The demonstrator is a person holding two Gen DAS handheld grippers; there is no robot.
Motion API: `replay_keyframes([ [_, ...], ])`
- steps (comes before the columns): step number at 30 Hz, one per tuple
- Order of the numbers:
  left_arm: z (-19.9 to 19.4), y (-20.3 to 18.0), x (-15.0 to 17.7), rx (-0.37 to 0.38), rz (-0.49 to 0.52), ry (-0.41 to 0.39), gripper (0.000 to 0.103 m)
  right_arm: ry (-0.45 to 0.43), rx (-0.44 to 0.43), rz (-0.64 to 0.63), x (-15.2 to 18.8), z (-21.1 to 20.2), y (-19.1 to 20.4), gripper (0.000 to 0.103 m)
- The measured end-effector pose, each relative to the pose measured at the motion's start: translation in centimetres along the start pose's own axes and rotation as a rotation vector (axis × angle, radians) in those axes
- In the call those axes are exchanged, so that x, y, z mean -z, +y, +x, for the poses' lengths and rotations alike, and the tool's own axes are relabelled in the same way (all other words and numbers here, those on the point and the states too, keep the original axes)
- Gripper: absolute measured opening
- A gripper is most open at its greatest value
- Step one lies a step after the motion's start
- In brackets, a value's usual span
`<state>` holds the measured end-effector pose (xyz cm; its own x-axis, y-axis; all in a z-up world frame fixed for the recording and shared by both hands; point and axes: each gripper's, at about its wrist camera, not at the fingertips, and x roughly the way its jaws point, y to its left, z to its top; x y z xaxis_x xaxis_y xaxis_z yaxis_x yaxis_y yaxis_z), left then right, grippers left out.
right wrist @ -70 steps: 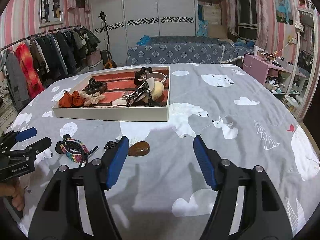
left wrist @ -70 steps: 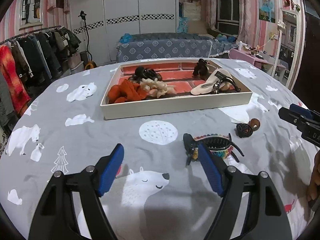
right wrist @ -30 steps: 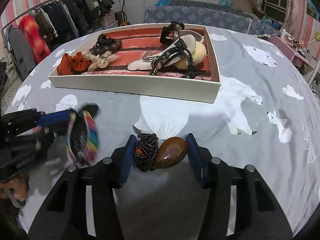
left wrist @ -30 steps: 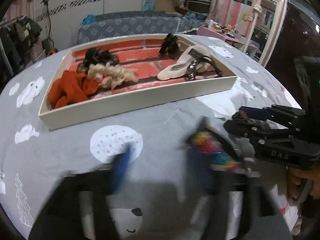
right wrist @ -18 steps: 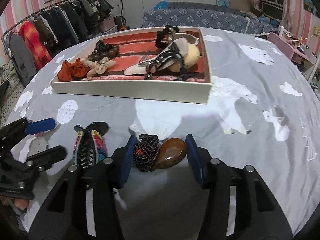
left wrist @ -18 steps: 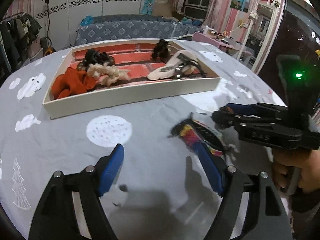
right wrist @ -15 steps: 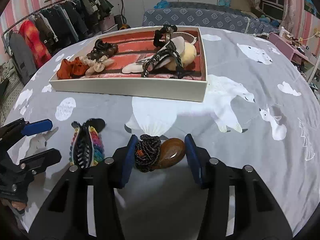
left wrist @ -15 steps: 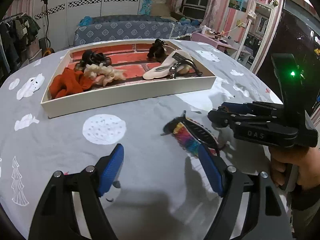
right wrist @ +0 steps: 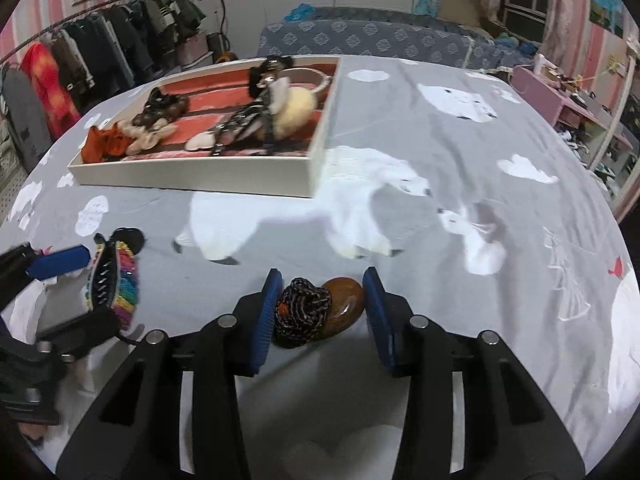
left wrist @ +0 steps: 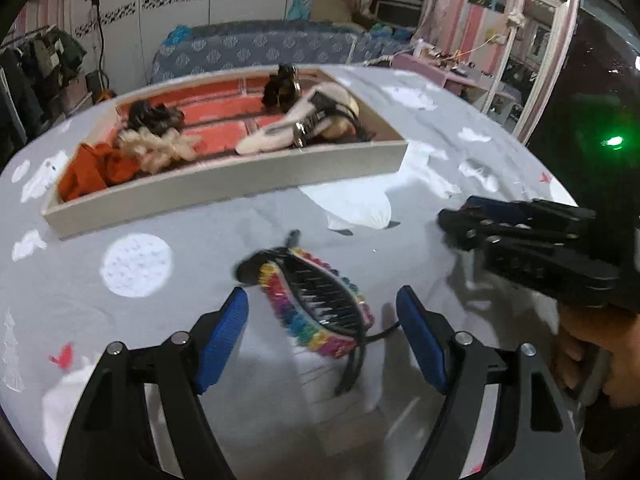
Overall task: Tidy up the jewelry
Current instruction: 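Grasp the rainbow beaded hair clip with the left tool while the right tool grasps the cord and brown stone, then carry the rainbow clip and cord with stone into the tray and lower them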
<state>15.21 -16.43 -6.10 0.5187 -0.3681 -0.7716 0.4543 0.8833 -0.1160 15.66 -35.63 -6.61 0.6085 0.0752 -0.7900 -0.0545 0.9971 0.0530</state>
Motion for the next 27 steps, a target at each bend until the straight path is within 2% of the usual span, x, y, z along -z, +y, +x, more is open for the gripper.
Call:
replay_keyframes([
  [2,0.9,-0.5,-0.1,-0.033,0.012,0.008,0.074,-0.002,-0.001,0.014,0.2,-0.2,-0.7,0.042],
  [4,1.0,-0.4,-0.2,-0.042,0.013,0.0,0.051,-0.005,-0.004,0.025,0.2,-0.4,-1.2,0.042],
  [6,0.9,0.3,-0.3,-0.031,0.005,-0.003,0.046,-0.009,-0.005,0.029,0.3,-0.6,-1.4,0.042],
  [10,0.3,1.0,-0.1,-0.031,0.0,-0.016,0.044,-0.02,-0.01,0.02,0.5,-0.9,-1.2,0.042],
  [16,-2.5,1.7,-0.4,-0.037,0.008,-0.08,0.044,-0.07,-0.028,0.035,0.2,-2.6,-0.9,0.042],
  [24,-6.6,4.1,-2.4,-0.066,-0.005,-0.197,0.044,-0.167,-0.042,0.017,-2.2,-6.3,0.9,0.042],
  [27,-7.1,5.9,-4.3,-0.086,-0.016,-0.229,0.044,-0.204,-0.048,0.005,-3.7,-7.3,2.0,0.042],
])
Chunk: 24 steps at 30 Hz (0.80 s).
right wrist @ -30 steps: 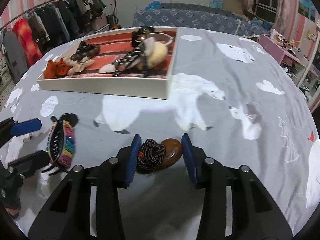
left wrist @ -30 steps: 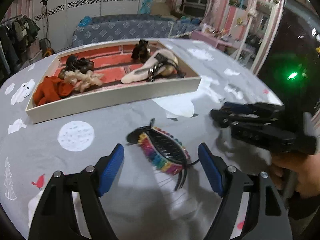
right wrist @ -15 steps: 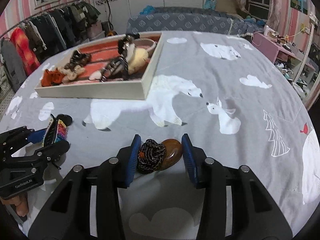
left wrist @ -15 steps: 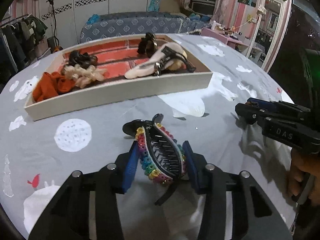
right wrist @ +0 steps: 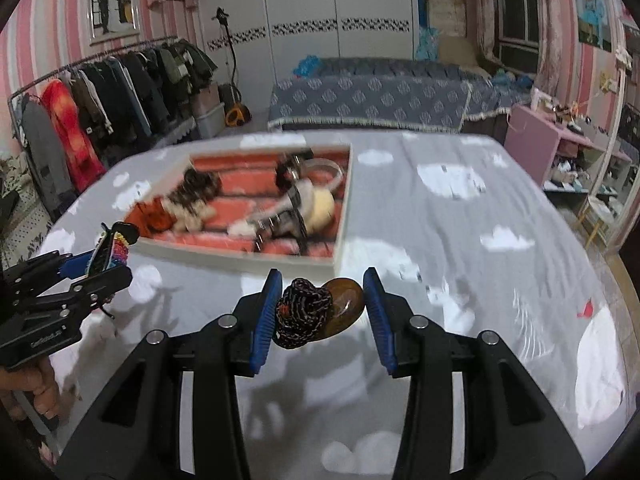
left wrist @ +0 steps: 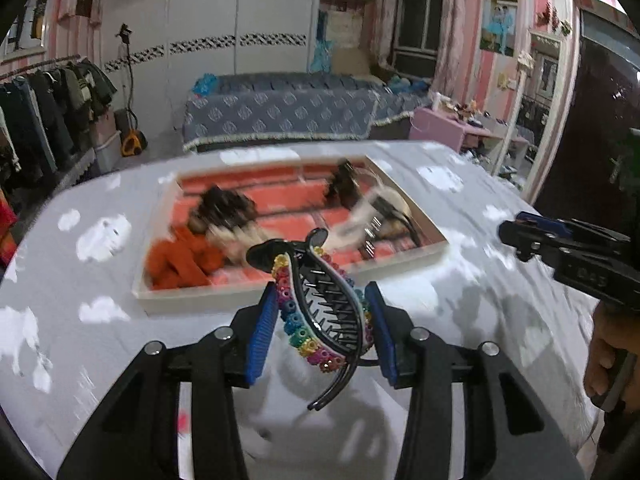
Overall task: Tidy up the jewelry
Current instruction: 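Carry the rainbow clip and cord with stone into the tray and lower them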
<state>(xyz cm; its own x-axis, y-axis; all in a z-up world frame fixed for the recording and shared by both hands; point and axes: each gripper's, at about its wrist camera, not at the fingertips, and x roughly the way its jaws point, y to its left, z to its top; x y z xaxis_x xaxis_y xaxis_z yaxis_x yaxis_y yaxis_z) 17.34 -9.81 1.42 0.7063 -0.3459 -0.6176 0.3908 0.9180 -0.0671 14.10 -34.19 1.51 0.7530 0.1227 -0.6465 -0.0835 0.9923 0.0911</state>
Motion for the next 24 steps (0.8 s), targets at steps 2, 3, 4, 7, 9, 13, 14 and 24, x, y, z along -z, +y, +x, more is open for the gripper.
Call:
replay_keyframes([
  [2,0.0,1.2,-1.5,-0.014,-0.013,-0.026,0.044,-0.031,-0.007,-0.011,-1.6,-0.1,0.8,0.042],
  [3,0.0,1.7,-2.3,-0.025,-0.016,-0.042,0.044,-0.047,-0.01,-0.017,-2.7,-0.1,1.2,0.042],
  [4,0.0,2.2,-3.1,-0.037,-0.019,-0.059,0.044,-0.062,-0.014,-0.022,-3.6,0.0,1.5,0.042],
  [7,0.2,4.0,-5.3,-0.072,-0.046,-0.113,0.044,-0.106,-0.023,-0.039,-6.5,0.4,2.4,0.042],
  [9,1.0,5.0,-6.3,-0.082,-0.073,-0.137,0.044,-0.131,-0.027,-0.052,-8.1,0.8,3.0,0.042],
  [13,2.7,6.3,-7.1,-0.09,-0.092,-0.155,0.044,-0.178,-0.053,-0.069,-10.8,3.0,4.4,0.042],
  [14,3.3,6.4,-7.1,-0.103,-0.083,-0.155,0.044,-0.18,-0.06,-0.078,-11.0,3.7,4.8,0.042],
  [24,6.7,7.7,-4.3,-0.078,-0.065,-0.144,0.044,-0.187,-0.121,-0.128,-8.8,9.7,6.4,0.042],
])
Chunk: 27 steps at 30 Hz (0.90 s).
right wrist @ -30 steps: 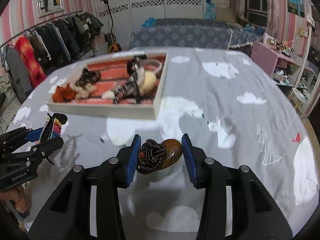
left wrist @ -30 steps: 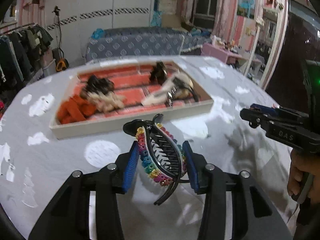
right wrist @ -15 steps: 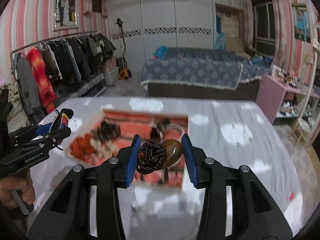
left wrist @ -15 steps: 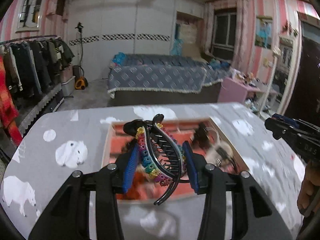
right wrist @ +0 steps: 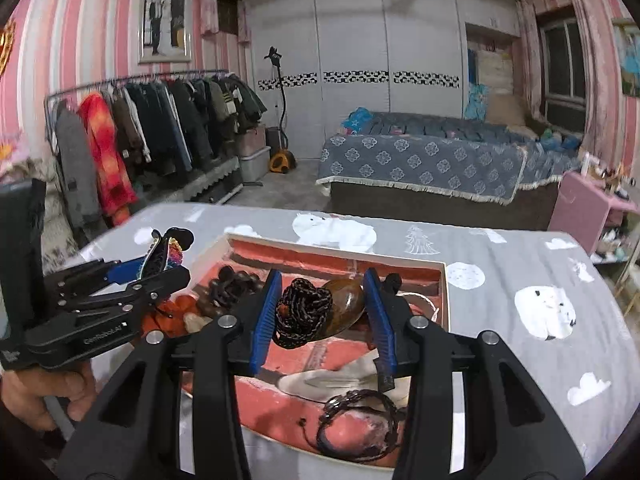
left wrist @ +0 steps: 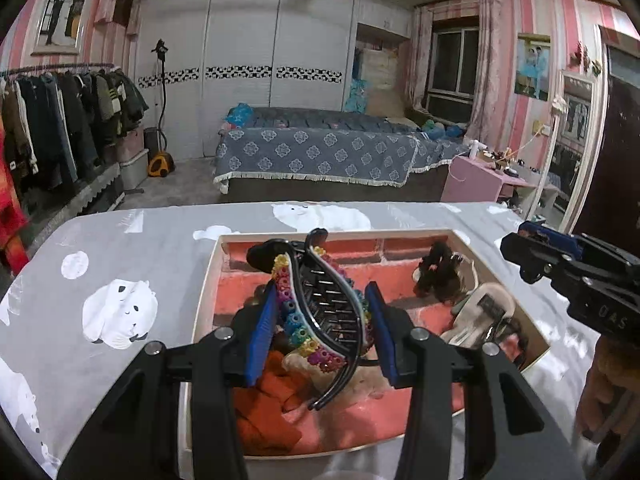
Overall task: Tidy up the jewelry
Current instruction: 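Carry the rainbow clip and cord with stone into the tray and lower them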
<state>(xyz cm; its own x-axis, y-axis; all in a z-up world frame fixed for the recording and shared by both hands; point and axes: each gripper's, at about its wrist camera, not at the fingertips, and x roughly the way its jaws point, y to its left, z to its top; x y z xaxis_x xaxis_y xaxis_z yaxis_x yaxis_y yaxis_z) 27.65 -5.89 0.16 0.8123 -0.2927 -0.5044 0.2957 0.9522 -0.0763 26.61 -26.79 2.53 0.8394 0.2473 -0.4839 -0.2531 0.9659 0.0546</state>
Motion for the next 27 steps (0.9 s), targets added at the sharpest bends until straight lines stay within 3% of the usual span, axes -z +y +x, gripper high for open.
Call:
replay_keyframes([
  [5,0.8,0.9,1.0,0.003,-0.052,0.025,0.044,0.035,0.013,0.05,1.7,1.0,-1.3,0.043],
  [17,1.9,-0.4,2.1,0.006,-0.012,0.044,0.044,0.053,0.036,0.035,2.8,1.2,-1.3,0.043],
  [27,2.5,0.2,2.1,0.002,-0.037,0.054,0.045,0.073,0.041,0.037,3.3,1.9,-1.3,0.043],
])
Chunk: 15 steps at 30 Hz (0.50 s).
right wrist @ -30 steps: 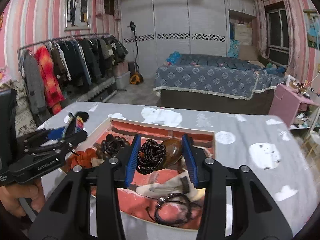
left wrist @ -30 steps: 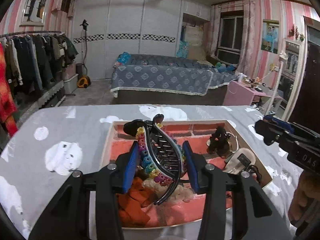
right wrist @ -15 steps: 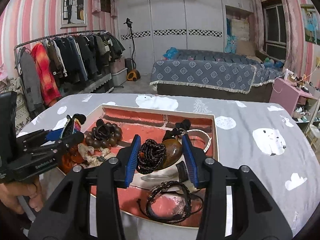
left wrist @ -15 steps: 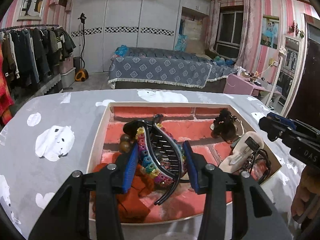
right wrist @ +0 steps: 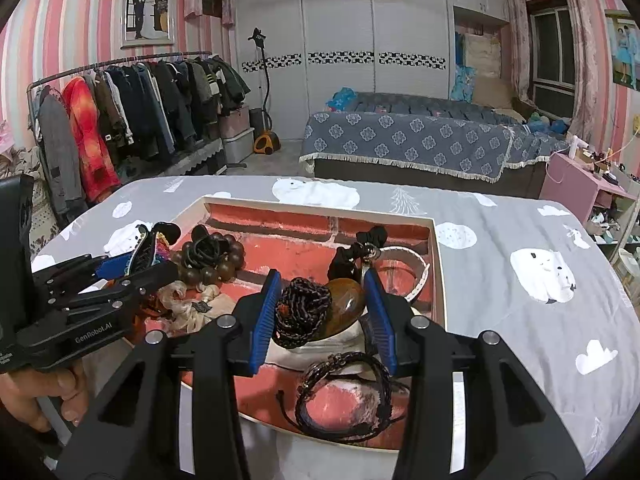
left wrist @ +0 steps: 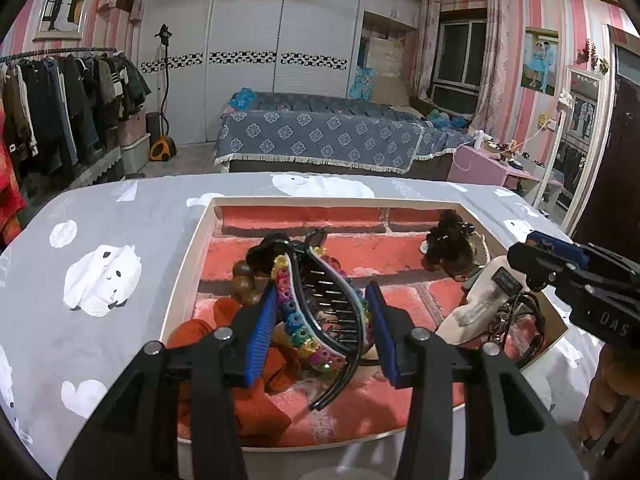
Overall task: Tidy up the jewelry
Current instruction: 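Carry the rainbow clip and cord with stone into the tray and lower them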
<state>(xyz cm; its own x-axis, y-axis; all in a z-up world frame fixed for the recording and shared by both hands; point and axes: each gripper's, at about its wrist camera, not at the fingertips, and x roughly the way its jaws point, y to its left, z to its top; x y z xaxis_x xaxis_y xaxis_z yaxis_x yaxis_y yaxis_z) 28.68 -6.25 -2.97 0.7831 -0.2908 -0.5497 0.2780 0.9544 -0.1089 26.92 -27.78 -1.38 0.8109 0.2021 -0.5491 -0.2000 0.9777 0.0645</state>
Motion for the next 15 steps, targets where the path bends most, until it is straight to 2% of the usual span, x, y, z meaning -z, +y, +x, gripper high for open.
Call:
replay_keyframes([
  [15,0.5,0.0,0.3,0.003,0.007,0.02,0.045,0.067,-0.001,-0.011,1.1,2.0,0.1,0.044],
])
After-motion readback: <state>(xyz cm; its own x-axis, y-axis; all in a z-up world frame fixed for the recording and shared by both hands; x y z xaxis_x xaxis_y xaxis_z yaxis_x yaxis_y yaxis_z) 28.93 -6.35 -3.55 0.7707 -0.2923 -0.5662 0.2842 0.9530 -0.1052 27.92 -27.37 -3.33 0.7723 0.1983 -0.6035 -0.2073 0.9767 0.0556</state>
